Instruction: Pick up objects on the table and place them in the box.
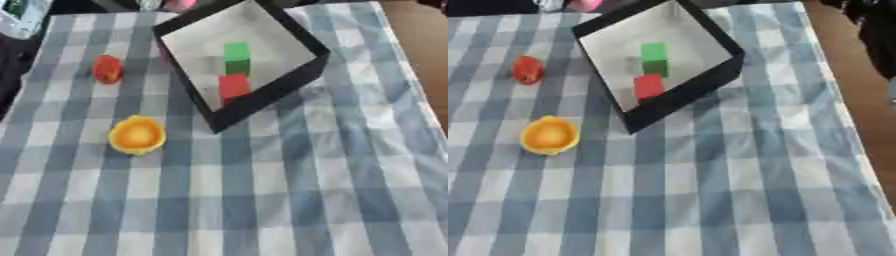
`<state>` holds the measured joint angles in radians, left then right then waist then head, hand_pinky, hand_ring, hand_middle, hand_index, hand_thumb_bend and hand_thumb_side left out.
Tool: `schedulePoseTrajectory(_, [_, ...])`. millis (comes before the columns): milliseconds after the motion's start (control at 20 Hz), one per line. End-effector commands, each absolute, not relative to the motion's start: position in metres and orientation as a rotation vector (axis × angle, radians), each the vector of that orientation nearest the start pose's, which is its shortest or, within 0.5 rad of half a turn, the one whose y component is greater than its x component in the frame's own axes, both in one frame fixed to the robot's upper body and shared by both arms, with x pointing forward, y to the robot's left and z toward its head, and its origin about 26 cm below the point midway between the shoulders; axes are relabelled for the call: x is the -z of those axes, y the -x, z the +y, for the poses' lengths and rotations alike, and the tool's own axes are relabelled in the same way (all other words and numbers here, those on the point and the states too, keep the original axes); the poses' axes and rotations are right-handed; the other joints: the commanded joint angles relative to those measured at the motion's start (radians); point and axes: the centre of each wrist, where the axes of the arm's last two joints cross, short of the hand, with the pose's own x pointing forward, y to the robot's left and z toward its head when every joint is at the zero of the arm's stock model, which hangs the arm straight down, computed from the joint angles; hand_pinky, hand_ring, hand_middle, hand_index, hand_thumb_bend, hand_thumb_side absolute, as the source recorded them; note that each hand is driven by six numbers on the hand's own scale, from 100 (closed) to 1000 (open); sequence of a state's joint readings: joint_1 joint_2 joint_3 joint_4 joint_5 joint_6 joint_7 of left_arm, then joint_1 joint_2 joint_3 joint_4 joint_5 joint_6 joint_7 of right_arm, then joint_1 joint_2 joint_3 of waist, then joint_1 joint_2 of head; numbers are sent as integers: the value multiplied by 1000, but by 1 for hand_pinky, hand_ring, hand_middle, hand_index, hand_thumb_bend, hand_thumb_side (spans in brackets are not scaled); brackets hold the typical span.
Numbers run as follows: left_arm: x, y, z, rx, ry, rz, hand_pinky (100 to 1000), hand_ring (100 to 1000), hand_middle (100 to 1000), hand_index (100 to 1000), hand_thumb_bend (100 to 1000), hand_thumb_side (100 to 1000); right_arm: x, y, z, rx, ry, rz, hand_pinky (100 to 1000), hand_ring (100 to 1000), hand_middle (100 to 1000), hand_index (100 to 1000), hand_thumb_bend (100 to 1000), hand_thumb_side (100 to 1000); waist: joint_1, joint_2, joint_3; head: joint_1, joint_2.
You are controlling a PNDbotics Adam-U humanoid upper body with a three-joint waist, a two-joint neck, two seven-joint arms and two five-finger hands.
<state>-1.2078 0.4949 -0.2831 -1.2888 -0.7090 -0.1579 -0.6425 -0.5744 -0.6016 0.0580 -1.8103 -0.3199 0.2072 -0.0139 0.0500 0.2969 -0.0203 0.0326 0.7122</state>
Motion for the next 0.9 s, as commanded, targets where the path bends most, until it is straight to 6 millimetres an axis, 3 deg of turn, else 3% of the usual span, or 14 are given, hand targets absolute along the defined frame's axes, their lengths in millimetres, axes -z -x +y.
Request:
schedulePoseTrajectory(50, [-374, -442, 169, -2387, 1300, 2382, 703, 679, 614, 670, 180, 100, -283, -339, -277, -473, 59, -2139, 921, 776, 746, 740, 100, 672, -12, -43, -5, 11, -15])
schedulePoseTrajectory(250, [-351, -465, 161, -2452, 1344, 2362, 708, 685, 620, 675, 186, 100, -285, -339, -274, -476, 45, -2145, 921, 776, 746, 740, 100, 673, -15, -39, -12, 19, -20])
schedulePoseTrajectory(550, [-317, -489, 163, -2614, 1377, 2242, 727, 700, 634, 688, 220, 100, -284, -340, -273, -480, 38, -2140, 921, 776, 746, 740, 100, 685, -15, -33, -15, 20, -20])
schedulePoseTrajectory(750, [-301, -496, 168, -2704, 1378, 2175, 737, 711, 648, 700, 282, 100, -283, -340, -273, -480, 41, -2134, 921, 775, 746, 740, 100, 690, -15, -30, -14, 18, -17])
schedulePoseTrajectory(900, [-293, -499, 171, -2748, 1382, 2146, 758, 741, 693, 759, 419, 100, -283, -340, -273, -481, 42, -2134, 921, 775, 746, 740, 100, 690, -16, -30, -13, 18, -15])
